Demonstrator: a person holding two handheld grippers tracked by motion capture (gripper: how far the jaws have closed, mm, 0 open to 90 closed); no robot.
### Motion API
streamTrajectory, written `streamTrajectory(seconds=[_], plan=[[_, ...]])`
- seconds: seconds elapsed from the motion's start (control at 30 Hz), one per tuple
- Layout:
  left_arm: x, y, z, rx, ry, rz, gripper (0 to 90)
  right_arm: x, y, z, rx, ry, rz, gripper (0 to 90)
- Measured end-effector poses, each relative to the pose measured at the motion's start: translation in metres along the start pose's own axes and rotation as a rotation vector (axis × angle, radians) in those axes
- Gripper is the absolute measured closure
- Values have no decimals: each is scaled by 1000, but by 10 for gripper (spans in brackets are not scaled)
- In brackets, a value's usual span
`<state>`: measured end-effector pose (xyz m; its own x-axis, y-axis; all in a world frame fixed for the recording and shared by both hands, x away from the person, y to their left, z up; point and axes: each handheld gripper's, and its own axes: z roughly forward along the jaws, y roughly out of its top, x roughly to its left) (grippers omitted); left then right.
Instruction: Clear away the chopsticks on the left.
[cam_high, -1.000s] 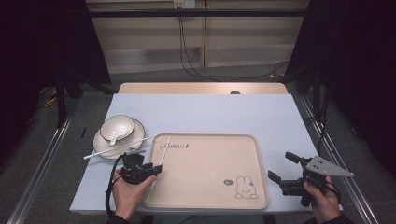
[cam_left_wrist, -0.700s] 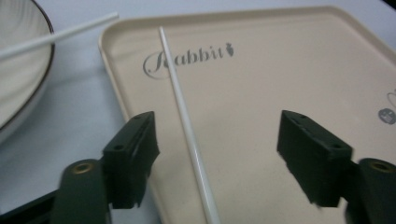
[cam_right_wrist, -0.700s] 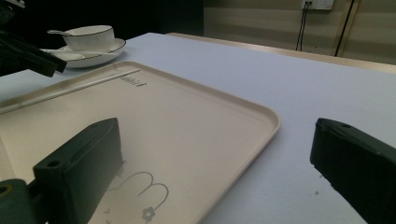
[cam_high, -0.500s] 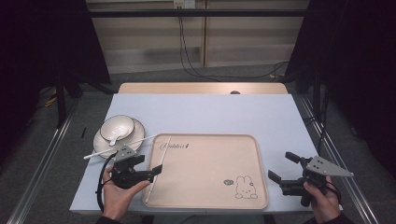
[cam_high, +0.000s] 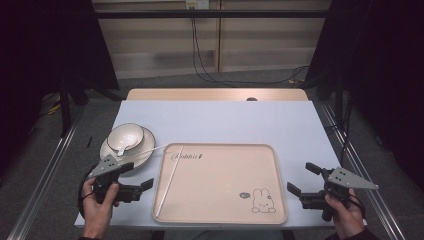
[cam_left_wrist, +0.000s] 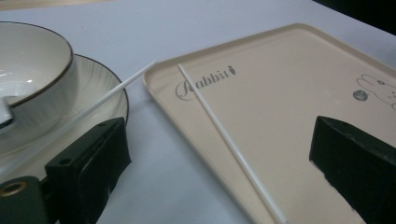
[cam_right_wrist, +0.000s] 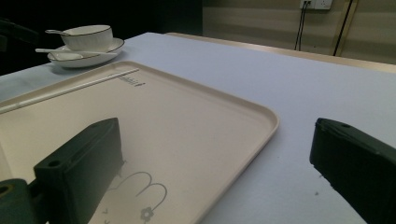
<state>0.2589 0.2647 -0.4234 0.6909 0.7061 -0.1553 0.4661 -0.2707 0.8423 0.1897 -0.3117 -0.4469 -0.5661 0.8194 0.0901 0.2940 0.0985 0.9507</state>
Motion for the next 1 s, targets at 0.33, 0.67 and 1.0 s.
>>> streamTrajectory(seconds=[0.33, 0.67, 1.0], plan=[[39, -2, -36, 2, -29, 49, 30, 0, 0, 0, -3, -2, -3, 21], [75, 2, -46, 65, -30, 118, 61, 0, 0, 0, 0, -5, 0, 21], [109, 5, -28, 133, -55, 127, 102, 0, 0, 0, -1, -3, -5, 22]])
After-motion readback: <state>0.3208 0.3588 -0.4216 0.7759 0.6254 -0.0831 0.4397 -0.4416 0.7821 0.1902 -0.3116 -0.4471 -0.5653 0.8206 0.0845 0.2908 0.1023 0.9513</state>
